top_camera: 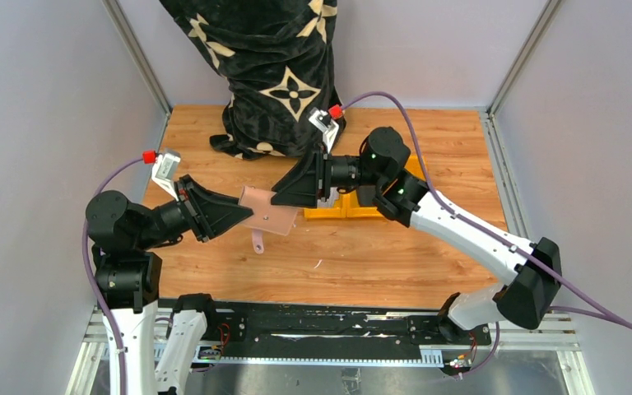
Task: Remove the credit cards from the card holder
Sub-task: Open the card holder.
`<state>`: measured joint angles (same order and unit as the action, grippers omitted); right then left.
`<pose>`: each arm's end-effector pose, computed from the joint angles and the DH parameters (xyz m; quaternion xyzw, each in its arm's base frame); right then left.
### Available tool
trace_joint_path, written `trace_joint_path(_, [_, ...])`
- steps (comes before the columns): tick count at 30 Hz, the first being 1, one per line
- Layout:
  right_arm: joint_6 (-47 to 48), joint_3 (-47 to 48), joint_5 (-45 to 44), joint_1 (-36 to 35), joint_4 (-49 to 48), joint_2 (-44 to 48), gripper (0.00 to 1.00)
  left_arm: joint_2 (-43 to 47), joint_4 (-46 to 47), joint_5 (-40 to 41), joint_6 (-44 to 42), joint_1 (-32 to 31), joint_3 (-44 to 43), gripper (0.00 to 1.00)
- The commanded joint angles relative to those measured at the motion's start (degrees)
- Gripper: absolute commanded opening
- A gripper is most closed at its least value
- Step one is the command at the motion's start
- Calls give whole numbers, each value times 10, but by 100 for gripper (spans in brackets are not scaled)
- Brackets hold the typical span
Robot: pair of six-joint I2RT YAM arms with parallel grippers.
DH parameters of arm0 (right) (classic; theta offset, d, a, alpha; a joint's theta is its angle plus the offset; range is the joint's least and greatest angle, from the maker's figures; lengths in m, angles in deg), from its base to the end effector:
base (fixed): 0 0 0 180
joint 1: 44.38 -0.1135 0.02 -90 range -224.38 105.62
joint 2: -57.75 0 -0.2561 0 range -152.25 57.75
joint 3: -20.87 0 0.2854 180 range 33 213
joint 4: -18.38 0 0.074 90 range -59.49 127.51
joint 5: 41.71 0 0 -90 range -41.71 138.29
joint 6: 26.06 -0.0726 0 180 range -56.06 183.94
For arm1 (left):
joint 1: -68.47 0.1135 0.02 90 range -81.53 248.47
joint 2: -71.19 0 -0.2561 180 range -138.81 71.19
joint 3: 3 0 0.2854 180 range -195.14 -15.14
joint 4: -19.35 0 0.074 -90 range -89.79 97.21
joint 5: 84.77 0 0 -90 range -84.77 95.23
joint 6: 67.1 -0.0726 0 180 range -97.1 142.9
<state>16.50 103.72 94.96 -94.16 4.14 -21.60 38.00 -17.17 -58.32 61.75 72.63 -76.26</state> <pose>0.2021 0.3208 0.4203 -0.3309 0.5347 0.7108 0.3151 0.1346 -0.0554 0.4440 0.1436 0.6823 -0.5289 0.4838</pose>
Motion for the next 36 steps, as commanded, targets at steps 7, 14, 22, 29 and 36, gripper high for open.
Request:
trace_joint_path(7, [227,149,170,-8,247,-33,51,0,-45,-57,-54,1,-21,0])
trace_joint_path(14, [299,212,171,-23,353,-66,50,-5,-47,-71,-59,1,-23,0])
trace_joint_path(22, [319,270,185,-38,396,-109,25,-4,-50,-86,-67,1,-32,0])
trace_joint_path(29, [221,229,96,-18,251,-75,0,19,-53,-13,-75,1,-11,99])
trace_joint_path(36, [140,132,-1,-16,97,-19,0,40,-92,-7,-99,1,28,99])
